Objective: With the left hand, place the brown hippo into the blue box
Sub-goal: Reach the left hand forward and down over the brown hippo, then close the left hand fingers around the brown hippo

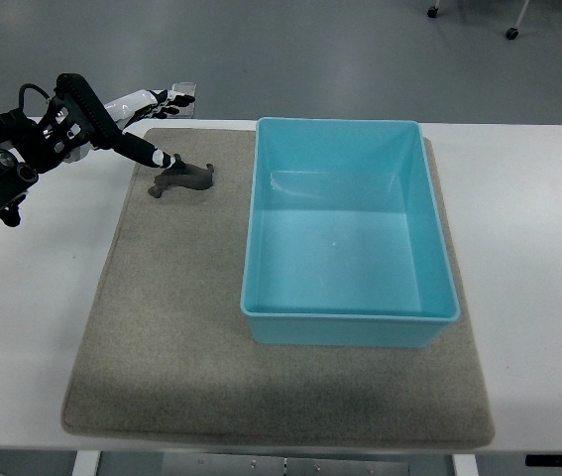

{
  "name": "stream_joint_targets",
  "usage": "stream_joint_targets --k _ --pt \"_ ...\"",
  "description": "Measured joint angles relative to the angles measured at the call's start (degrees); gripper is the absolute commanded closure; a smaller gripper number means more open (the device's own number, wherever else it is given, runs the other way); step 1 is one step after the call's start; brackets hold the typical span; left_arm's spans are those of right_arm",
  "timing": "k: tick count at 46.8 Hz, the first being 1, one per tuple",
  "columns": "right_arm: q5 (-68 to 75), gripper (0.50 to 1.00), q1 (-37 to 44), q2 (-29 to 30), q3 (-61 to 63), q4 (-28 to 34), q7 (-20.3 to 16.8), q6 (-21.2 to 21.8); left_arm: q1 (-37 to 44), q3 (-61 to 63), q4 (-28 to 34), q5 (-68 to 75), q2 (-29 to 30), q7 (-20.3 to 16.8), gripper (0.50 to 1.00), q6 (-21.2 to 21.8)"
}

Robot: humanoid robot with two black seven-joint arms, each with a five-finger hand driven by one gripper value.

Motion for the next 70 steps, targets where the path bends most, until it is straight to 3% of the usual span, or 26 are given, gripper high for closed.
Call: stream_joint_targets --k 5,28,33,41,55,70 --pt "0.0 0.564 0.0 0.0 0.0 0.0 0.0 0.0 0.0 0.9 0.0 0.7 -0.1 0.0 0.598 0.5" --pt "0.0 0.564 0.0 0.0 0.0 0.0 0.0 0.0 -0.1 5.2 0.7 2.6 -0.5 0.1 0.606 4.5" --pt "0.0 0.564 0.0 0.0 0.0 0.0 0.0 0.0 -0.1 6.4 0.7 2.6 -0.6 0.0 0.636 5.4" --pt "0.0 0.562 0.0 0.0 0.0 0.0 0.0 0.0 -0.1 6.9 0.8 2.6 -0.9 0.1 0.639 5.5" --pt "0.0 0.564 0.0 0.0 0.0 0.0 0.0 0.0 -0.1 7.0 0.9 2.6 -1.3 0.1 0.72 5.7" --pt "0.0 0.564 0.0 0.0 0.0 0.0 0.0 0.0 -0.1 7.8 0.9 2.6 -1.5 0.4 0.718 5.8"
